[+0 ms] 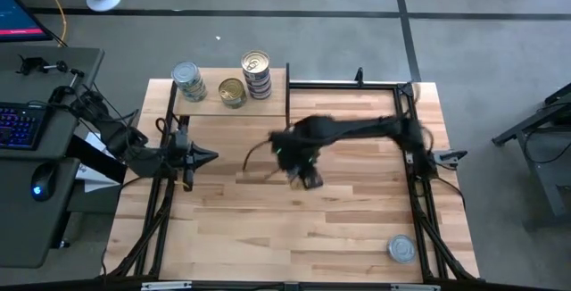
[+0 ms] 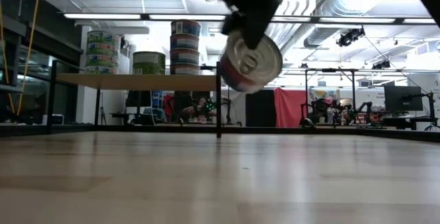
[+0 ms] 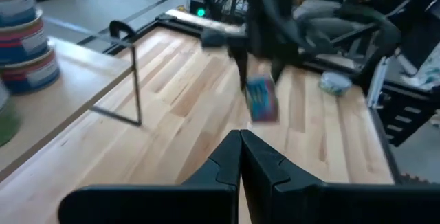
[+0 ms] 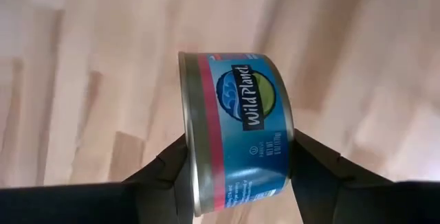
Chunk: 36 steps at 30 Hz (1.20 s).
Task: Stack canned seafood by type on shelf
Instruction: Stack the blue-pink tuna can on top of the blue-pink tuna cans on the shelf
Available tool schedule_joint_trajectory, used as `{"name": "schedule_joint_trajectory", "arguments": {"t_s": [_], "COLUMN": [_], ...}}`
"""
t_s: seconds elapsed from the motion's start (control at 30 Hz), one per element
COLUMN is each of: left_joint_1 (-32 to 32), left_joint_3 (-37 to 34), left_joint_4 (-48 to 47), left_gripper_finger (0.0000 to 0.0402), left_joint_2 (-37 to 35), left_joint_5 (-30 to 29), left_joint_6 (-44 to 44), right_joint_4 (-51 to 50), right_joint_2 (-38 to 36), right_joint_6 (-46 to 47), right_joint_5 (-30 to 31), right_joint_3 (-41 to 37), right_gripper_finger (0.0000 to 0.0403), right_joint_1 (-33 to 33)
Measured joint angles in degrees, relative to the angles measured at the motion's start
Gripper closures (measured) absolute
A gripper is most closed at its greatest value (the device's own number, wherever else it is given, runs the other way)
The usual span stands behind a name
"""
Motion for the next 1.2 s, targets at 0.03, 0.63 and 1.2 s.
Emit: {"name": "schedule_joint_trajectory", "arguments": {"t_s": [0.03,0.63,1.2], "left_joint_1": [-0.24,0.63,0.68], "left_joint_3": [0.0,0.0,0.0], "left_joint_4": [-1.56,-9.12,-8.71], "left_gripper_finger": [0.0402,0.0401,0.0401], "left_joint_2": [-0.45,-1.32,-1.17], "left_joint_5": [-0.35,-12.82,-12.89], "left_joint_6": [-0.84,-6.0,-7.61], "right_joint_4": [2.44,86.05,72.63], "right_joint_2": [-2.98,-53.86,-20.15], "right_joint_6": [2.01,81.96,79.3], "right_joint_5": [0.0,19.02,10.45], "right_joint_3": [-4.54,-75.92,-21.07], "right_gripper_finger": [0.0244,0.0244,0.0244], "right_joint_1": [-1.21,-9.74,-24.38]}}
